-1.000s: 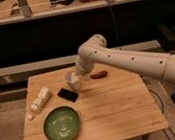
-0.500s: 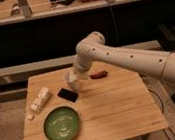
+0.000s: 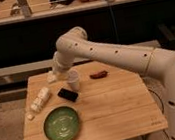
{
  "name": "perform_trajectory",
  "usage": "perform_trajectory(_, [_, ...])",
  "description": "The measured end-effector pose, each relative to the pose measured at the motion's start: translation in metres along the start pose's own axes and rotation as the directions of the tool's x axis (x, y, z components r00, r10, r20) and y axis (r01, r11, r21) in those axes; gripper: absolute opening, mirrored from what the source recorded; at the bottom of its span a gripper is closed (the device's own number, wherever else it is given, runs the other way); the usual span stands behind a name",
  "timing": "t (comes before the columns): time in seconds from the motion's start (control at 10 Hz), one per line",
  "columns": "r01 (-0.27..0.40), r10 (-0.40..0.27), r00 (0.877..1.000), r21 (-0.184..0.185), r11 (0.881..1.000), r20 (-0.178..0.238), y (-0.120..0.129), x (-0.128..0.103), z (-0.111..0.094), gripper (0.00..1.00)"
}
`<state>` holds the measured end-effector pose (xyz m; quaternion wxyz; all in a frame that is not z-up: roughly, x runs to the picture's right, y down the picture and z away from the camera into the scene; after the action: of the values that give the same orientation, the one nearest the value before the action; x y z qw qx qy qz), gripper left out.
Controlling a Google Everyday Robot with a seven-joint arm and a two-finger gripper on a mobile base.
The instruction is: Place the white sponge in the ceramic cup
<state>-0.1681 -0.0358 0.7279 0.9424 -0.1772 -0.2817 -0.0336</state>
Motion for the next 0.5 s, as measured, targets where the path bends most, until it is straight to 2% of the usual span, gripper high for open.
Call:
perform_trajectory(0.1, [-0.01,0.01,0.999,-0.005,1.0,0.034,0.0027,-0.0112,0.0082,0.01])
perform_trajectory(0.2, [-0.025,0.025,0.999,-0.002,1.0,0.044,0.004,-0.0184,0.0148,0.01])
perform_trajectory(0.5, [-0.061,0.059,0.997,0.029,0.998,0.055,0.0037,-0.011,0.0132,0.01])
